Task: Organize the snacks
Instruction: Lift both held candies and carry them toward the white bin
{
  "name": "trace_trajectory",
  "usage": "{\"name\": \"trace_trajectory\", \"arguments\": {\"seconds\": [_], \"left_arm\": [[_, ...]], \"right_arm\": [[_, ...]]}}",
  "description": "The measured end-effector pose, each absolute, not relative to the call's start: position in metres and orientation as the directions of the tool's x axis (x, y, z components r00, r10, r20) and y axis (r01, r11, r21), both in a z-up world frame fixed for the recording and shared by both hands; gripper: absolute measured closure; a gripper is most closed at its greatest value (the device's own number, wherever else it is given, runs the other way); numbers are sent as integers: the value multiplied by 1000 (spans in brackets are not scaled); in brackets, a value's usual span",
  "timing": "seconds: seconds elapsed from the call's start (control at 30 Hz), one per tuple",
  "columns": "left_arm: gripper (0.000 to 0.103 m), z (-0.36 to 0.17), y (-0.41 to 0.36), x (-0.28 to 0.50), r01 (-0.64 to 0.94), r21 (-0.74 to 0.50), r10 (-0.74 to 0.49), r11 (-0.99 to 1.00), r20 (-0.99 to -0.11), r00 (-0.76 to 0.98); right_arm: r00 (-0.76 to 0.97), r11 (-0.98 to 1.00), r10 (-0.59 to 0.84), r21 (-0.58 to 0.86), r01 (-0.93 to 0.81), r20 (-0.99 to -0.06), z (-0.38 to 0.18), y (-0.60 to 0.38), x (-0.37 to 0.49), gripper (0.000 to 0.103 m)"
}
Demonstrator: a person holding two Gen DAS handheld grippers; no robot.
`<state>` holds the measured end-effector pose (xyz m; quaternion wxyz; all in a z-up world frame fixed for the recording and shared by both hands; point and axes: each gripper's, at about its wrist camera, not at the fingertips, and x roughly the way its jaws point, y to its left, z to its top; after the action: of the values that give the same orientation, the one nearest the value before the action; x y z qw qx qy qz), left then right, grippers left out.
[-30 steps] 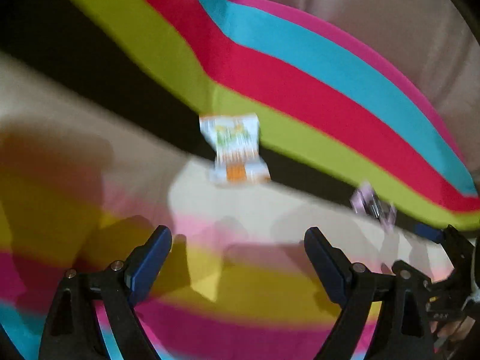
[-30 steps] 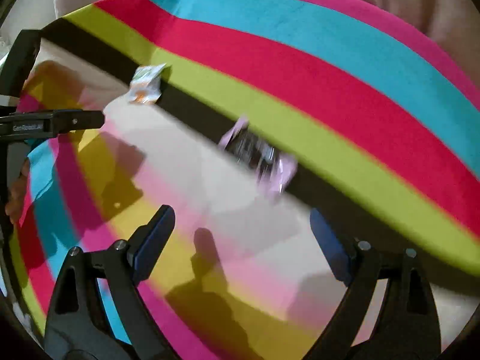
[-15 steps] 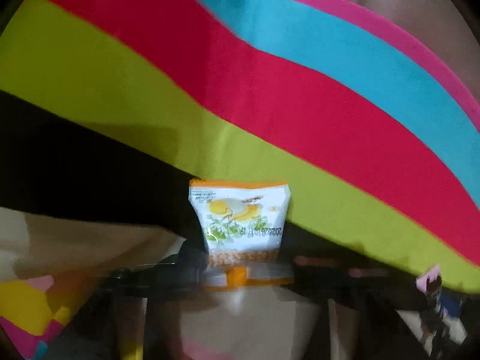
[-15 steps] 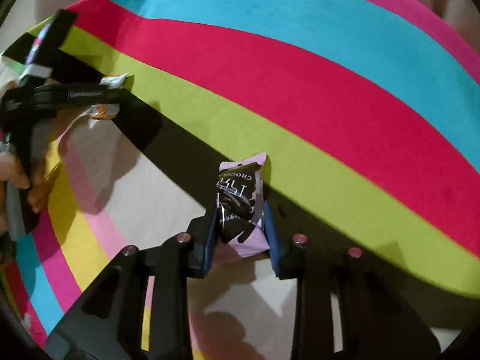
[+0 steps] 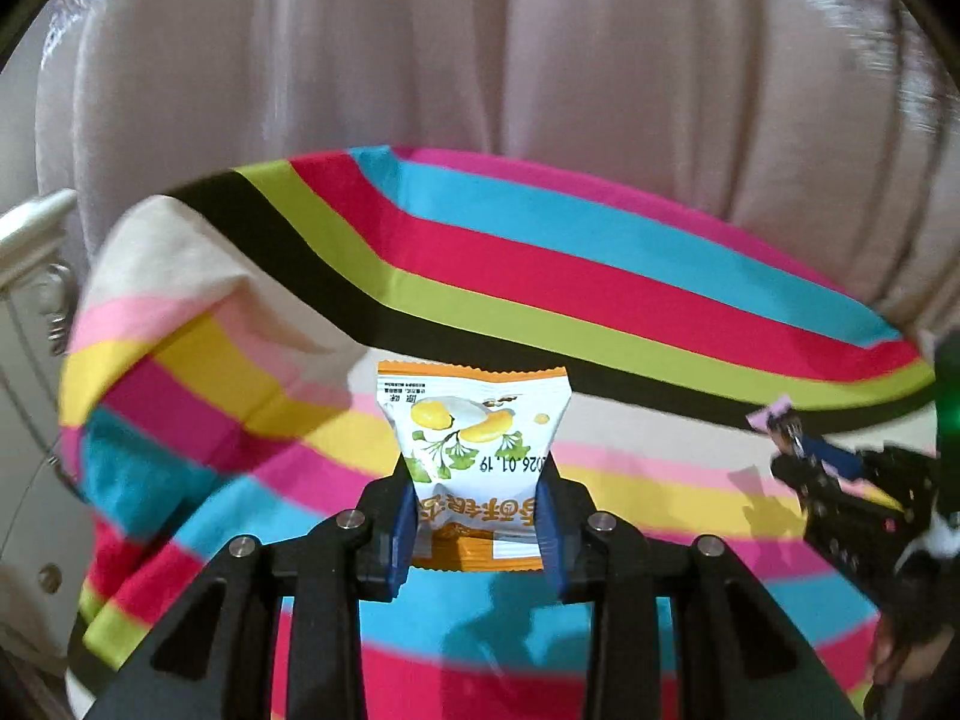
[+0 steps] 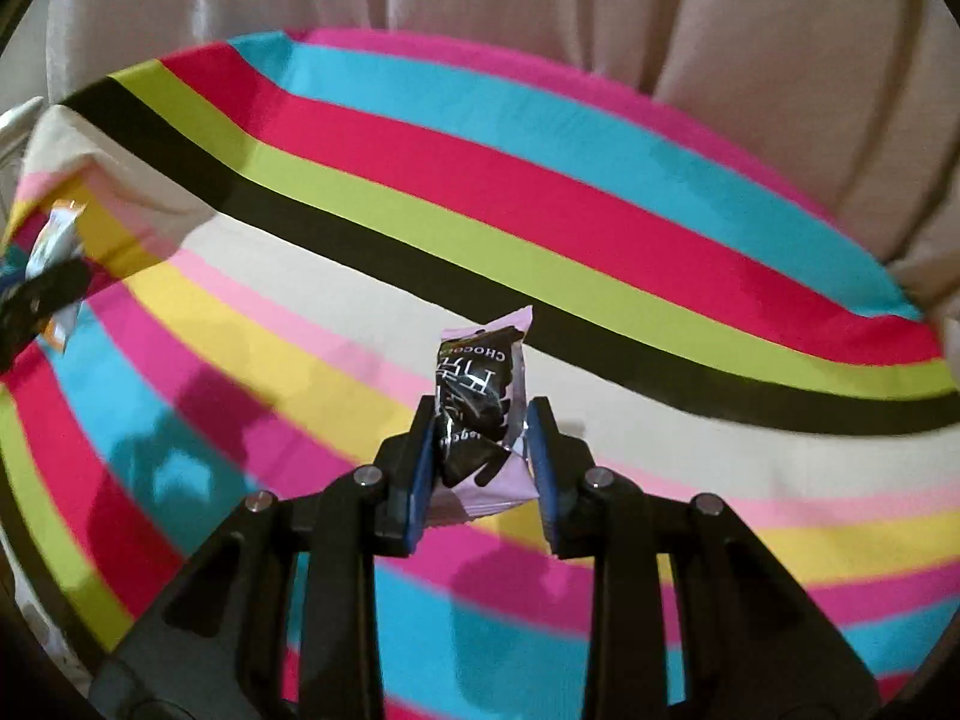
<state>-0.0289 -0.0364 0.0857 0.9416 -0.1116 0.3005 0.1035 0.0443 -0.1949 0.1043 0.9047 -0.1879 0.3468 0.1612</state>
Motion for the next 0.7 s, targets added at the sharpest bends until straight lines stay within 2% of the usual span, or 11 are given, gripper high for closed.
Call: {"name": "trace_trajectory", "arguments": {"seconds": [0.27, 0.43, 0.6, 0.7], "left_arm": [[68, 133, -47, -111, -154, -149, 61, 977, -497, 865], [68, 186, -59, -157, -60, -142, 4, 988, -368, 930], [68, 237, -67, -210, 17, -129, -45, 991, -214, 976], [68, 264, -70, -235, 59, -130, -78, 990, -149, 986]], "right_arm": [[785, 907, 137, -243, -345, -604, 154, -232, -64, 70], [840, 914, 105, -281, -292, -533, 183, -256, -139, 70], [913, 931, 63, -305, -199, -402, 228, -280, -220, 70], [941, 937, 33, -318, -146, -336, 256, -289, -255, 70]]}}
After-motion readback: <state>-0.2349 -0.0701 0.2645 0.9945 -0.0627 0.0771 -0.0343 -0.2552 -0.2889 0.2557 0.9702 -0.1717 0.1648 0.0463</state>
